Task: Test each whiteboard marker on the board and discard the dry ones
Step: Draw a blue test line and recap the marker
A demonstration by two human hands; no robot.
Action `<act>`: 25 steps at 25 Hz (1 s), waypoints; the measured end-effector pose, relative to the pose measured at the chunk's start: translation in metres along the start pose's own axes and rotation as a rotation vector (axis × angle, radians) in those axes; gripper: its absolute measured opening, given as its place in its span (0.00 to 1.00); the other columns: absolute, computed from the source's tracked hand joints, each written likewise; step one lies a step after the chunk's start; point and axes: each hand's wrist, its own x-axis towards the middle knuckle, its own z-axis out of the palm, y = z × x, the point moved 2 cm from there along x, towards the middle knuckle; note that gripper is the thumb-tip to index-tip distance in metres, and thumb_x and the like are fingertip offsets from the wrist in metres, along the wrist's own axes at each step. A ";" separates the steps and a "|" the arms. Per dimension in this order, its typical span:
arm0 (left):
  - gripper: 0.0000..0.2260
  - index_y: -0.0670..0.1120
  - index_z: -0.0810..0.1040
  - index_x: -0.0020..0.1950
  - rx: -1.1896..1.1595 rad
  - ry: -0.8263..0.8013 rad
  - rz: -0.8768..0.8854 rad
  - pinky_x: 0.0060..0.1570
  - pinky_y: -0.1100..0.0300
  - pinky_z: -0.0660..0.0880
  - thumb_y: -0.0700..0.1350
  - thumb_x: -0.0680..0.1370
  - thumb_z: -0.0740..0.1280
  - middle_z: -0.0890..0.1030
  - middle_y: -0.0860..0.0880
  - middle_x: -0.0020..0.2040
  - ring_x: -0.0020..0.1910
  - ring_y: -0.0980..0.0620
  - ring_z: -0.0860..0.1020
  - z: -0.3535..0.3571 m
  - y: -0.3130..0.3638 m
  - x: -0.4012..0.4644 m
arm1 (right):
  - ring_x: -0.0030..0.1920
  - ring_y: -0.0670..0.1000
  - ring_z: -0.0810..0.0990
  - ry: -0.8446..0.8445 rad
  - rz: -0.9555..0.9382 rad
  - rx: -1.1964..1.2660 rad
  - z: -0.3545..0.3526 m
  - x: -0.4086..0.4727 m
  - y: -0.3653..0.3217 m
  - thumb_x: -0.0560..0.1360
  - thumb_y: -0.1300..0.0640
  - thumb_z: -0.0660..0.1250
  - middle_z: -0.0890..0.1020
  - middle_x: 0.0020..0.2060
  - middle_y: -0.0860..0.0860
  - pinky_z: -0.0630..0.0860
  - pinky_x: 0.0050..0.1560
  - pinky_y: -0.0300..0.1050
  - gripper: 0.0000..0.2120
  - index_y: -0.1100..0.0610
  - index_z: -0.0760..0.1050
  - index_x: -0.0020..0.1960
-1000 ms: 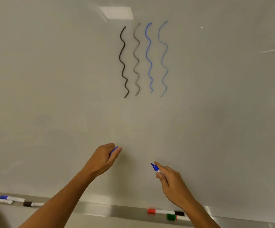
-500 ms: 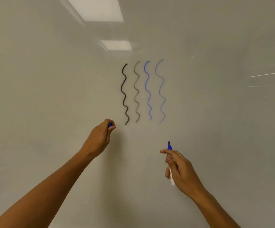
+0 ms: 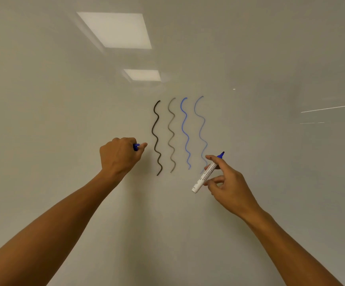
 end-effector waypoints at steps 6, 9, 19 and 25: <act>0.18 0.45 0.79 0.64 -0.150 0.100 -0.060 0.33 0.57 0.67 0.55 0.80 0.64 0.81 0.44 0.35 0.31 0.48 0.73 -0.003 -0.005 0.022 | 0.42 0.47 0.85 0.192 -0.022 0.000 -0.016 0.021 -0.008 0.73 0.45 0.73 0.82 0.48 0.46 0.81 0.43 0.42 0.17 0.47 0.68 0.55; 0.24 0.43 0.82 0.53 -0.288 0.196 -0.058 0.29 0.60 0.64 0.59 0.81 0.56 0.78 0.47 0.31 0.28 0.49 0.71 -0.003 -0.008 0.029 | 0.38 0.48 0.85 0.229 -0.065 0.019 -0.027 0.034 -0.015 0.74 0.37 0.65 0.82 0.42 0.47 0.80 0.39 0.41 0.21 0.52 0.67 0.54; 0.36 0.44 0.54 0.80 -0.326 0.260 0.213 0.76 0.44 0.52 0.64 0.79 0.54 0.59 0.41 0.78 0.79 0.43 0.51 0.031 -0.018 0.058 | 0.27 0.45 0.68 0.380 -0.138 0.198 -0.057 0.087 -0.025 0.78 0.53 0.56 0.72 0.26 0.43 0.65 0.29 0.42 0.13 0.52 0.80 0.50; 0.37 0.42 0.53 0.80 -0.112 0.247 0.241 0.77 0.42 0.48 0.66 0.79 0.49 0.53 0.42 0.80 0.80 0.44 0.48 0.043 -0.020 0.063 | 0.29 0.49 0.76 0.513 -0.156 0.203 -0.069 0.115 -0.036 0.78 0.57 0.66 0.81 0.33 0.50 0.76 0.31 0.48 0.01 0.53 0.75 0.49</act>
